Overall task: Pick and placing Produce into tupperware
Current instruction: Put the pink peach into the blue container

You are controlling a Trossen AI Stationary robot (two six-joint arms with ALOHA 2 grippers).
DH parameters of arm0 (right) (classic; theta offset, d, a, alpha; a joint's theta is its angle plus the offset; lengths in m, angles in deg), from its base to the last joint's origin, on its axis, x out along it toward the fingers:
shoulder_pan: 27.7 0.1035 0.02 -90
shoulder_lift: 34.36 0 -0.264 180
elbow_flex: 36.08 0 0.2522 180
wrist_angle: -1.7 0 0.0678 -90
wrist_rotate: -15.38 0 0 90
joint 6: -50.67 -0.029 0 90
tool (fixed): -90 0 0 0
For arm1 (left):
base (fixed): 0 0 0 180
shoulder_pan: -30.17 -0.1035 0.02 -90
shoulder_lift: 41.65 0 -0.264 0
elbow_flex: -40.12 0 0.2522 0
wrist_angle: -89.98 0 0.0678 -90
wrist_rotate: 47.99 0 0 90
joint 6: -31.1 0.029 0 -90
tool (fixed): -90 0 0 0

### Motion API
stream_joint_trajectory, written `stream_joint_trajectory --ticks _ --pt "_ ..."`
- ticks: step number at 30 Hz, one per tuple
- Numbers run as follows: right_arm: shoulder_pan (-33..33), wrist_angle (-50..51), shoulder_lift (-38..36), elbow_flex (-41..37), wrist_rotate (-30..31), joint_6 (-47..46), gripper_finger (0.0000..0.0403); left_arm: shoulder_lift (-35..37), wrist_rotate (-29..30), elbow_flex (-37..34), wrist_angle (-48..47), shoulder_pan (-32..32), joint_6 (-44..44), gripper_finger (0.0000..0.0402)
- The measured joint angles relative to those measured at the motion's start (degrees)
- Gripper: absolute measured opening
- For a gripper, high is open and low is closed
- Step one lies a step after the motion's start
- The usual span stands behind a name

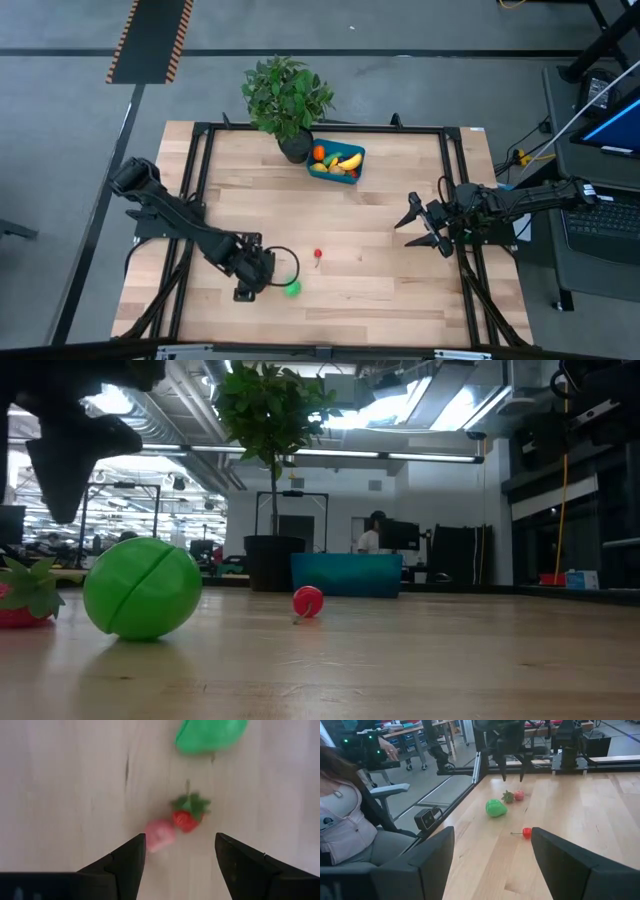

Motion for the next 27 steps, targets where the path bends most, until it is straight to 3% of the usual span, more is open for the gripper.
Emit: stream_joint_trajectory --ticks 27 --pt "0.0 0.1 0.0 0.0 0.0 0.2 0.0266 -13.8 0.1 1.4 -2.8 0.3 4.9 0.0206"
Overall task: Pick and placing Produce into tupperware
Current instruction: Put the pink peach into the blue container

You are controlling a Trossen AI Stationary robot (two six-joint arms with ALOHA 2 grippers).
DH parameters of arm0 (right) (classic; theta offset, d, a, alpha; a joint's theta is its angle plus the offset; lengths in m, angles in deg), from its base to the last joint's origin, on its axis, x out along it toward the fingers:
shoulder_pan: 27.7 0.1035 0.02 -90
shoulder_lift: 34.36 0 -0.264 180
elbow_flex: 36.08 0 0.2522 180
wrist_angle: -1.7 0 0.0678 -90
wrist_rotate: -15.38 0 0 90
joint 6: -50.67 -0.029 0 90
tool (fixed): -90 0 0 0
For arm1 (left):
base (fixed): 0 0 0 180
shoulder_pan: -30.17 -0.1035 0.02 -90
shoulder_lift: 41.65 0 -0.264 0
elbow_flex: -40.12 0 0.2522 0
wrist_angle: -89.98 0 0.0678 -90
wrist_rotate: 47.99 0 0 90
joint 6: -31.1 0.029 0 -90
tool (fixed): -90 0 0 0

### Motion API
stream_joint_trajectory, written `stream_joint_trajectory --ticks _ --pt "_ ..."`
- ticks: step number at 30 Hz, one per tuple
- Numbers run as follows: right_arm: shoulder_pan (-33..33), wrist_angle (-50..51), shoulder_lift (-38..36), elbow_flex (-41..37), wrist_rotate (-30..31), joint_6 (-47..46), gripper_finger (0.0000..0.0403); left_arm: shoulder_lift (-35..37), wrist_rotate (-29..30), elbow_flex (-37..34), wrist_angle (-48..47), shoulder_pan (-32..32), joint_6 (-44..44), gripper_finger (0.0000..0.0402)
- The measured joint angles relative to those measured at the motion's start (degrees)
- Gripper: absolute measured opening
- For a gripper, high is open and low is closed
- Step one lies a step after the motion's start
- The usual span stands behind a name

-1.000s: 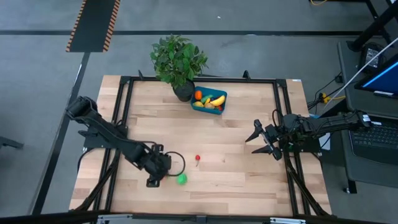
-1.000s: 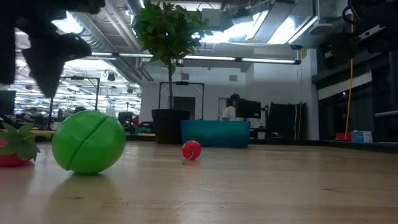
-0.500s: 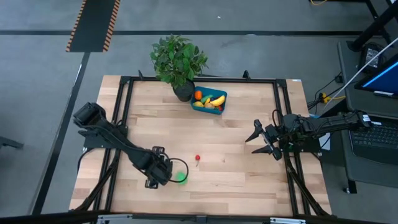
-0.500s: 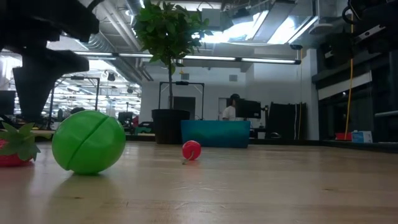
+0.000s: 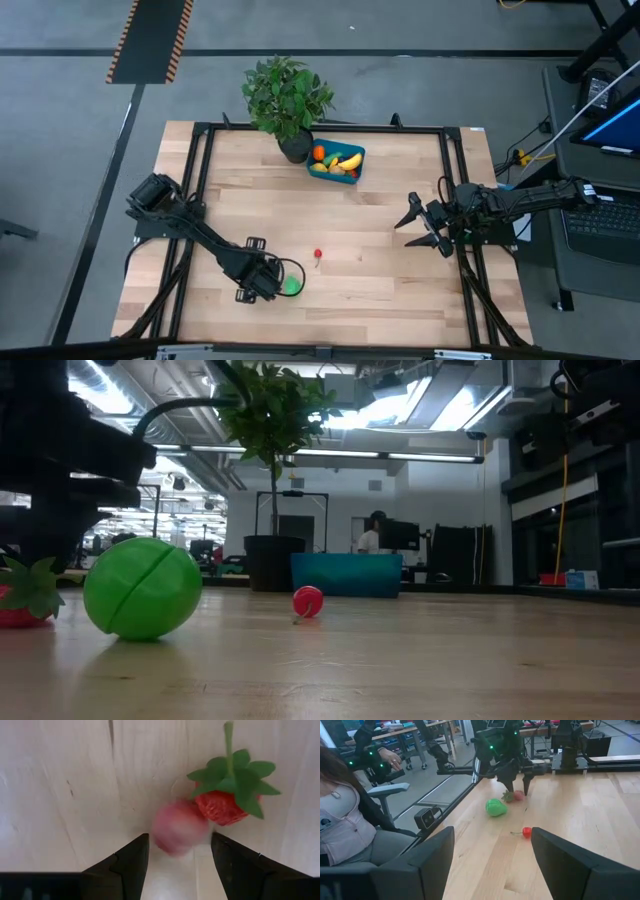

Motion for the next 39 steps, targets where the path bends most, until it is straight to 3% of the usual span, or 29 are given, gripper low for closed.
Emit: stream_joint_trajectory --ticks 26,30,39 --pt "0.0 0.0 0.0 0.0 0.0 0.0 0.0266 -1.0 2.1 0.0 2.4 0.1 0.1 0.0204" --pt "0.0 0.0 0.0 0.0 0.0 0.0 0.0266 -1.1 2.0 0.0 2.7 0.1 0.0 0.018" --pt "0.0 0.0 0.0 0.0 0.0 0.0 0.0266 -1.1 0.7 0.0 3.1 0.1 -2.7 0.0084"
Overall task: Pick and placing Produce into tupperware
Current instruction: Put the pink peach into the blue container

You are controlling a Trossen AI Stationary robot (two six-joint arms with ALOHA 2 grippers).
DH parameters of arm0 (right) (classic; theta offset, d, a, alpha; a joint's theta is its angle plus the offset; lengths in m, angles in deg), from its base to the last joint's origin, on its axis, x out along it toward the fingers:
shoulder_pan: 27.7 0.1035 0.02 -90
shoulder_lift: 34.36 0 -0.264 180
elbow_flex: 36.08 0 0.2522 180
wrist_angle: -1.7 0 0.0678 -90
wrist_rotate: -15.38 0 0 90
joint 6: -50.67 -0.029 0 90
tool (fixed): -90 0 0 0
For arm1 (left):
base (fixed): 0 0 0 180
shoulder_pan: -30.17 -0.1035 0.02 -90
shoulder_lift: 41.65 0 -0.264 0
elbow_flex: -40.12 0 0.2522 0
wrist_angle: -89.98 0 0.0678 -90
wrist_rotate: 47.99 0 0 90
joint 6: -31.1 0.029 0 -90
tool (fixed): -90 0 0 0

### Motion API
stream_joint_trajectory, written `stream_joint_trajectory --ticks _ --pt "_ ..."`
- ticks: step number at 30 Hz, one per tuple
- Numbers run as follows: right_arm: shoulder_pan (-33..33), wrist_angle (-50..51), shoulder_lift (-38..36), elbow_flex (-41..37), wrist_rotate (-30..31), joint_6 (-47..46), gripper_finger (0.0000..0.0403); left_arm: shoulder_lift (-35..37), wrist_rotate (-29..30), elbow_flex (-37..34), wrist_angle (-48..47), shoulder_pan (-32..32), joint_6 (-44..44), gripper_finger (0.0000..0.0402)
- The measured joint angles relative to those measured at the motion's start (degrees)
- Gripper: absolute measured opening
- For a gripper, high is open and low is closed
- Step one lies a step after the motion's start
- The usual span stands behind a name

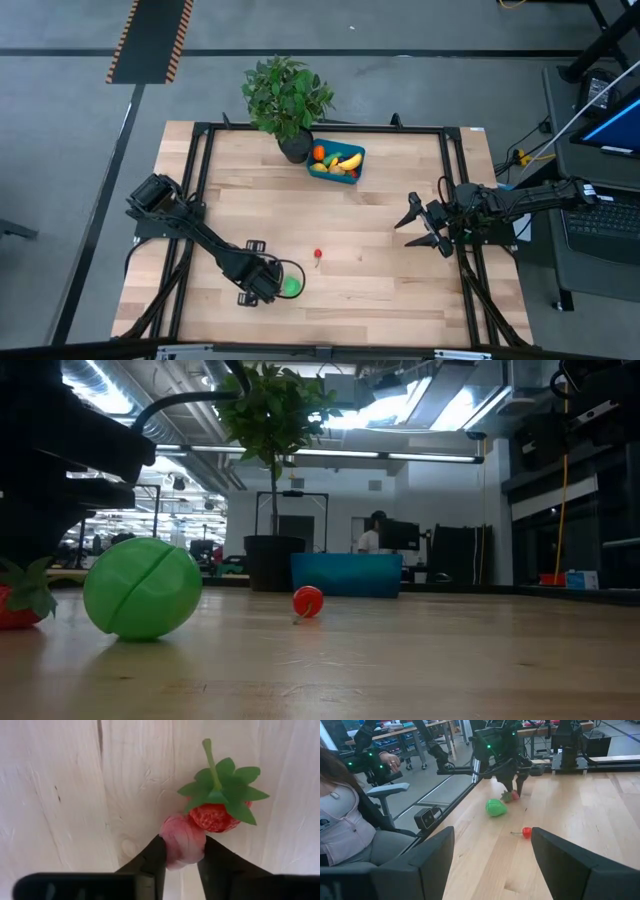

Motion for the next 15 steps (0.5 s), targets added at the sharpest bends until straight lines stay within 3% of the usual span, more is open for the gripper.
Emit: stream_joint_trajectory --ticks 15 --pt "0.0 0.0 0.0 0.0 0.0 0.0 0.0266 2.0 1.9 -0.3 -1.6 -0.4 -3.9 0.006"
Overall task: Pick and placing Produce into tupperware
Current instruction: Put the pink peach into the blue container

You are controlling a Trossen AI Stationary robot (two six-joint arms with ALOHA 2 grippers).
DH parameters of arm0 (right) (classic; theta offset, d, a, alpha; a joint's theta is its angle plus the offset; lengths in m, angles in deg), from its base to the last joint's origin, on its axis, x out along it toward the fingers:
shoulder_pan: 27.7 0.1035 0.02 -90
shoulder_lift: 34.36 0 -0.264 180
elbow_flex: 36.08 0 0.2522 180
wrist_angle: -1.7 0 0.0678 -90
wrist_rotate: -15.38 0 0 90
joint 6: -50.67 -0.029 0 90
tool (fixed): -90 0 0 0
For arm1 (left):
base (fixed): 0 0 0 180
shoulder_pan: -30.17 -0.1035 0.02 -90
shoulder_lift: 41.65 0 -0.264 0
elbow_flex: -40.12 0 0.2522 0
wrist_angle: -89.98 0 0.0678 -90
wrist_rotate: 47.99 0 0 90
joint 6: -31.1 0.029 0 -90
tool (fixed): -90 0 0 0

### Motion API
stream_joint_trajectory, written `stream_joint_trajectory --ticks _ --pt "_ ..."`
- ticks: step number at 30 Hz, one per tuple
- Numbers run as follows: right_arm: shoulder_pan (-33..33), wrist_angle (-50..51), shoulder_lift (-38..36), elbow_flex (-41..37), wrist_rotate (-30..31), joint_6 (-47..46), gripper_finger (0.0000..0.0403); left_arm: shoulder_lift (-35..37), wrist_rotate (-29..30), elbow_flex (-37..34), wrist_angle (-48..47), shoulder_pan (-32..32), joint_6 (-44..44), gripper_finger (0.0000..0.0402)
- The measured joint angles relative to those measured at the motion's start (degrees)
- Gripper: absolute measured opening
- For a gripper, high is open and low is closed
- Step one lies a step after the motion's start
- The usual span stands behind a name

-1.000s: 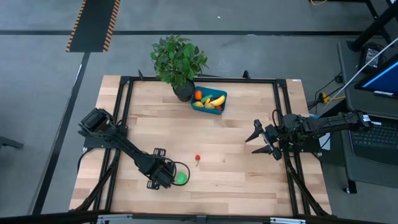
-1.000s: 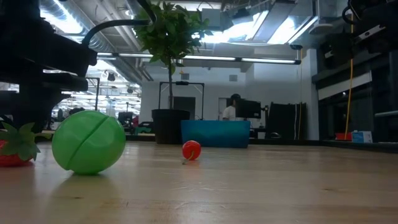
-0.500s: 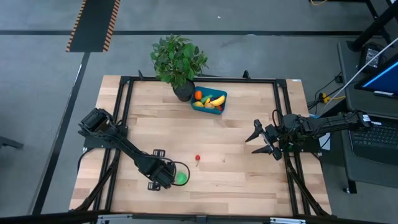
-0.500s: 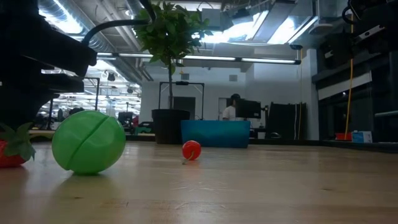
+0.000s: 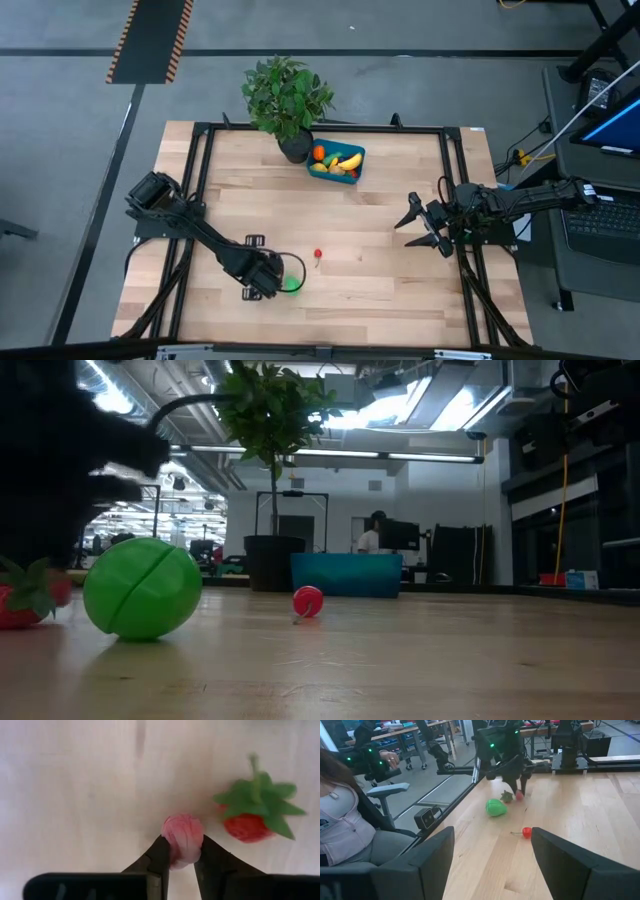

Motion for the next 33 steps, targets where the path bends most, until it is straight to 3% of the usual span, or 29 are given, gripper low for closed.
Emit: stream_joint_trajectory --ticks 13,22,28,33 --pt "0.0 0.0 0.0 0.0 0.0 0.0 0.0266 7.8 5.4 0.1 -0.3 -0.9 -1.2 0.005" --pt "0.0 0.0 0.0 0.0 0.0 0.7 0.0266 16.2 15.2 0.1 -0.1 -1.0 0.2 0.0056" --pt "0.0 -0.1 0.0 0.0 0.0 1.3 0.0266 23.2 25.7 0.1 0.1 0.3 3.0 0.0042" --pt "0.0 -0.1 0.0 0.0 0.0 1.3 0.0266 28.3 29.6 -2.9 6.1 2.3 4.8 0.0048"
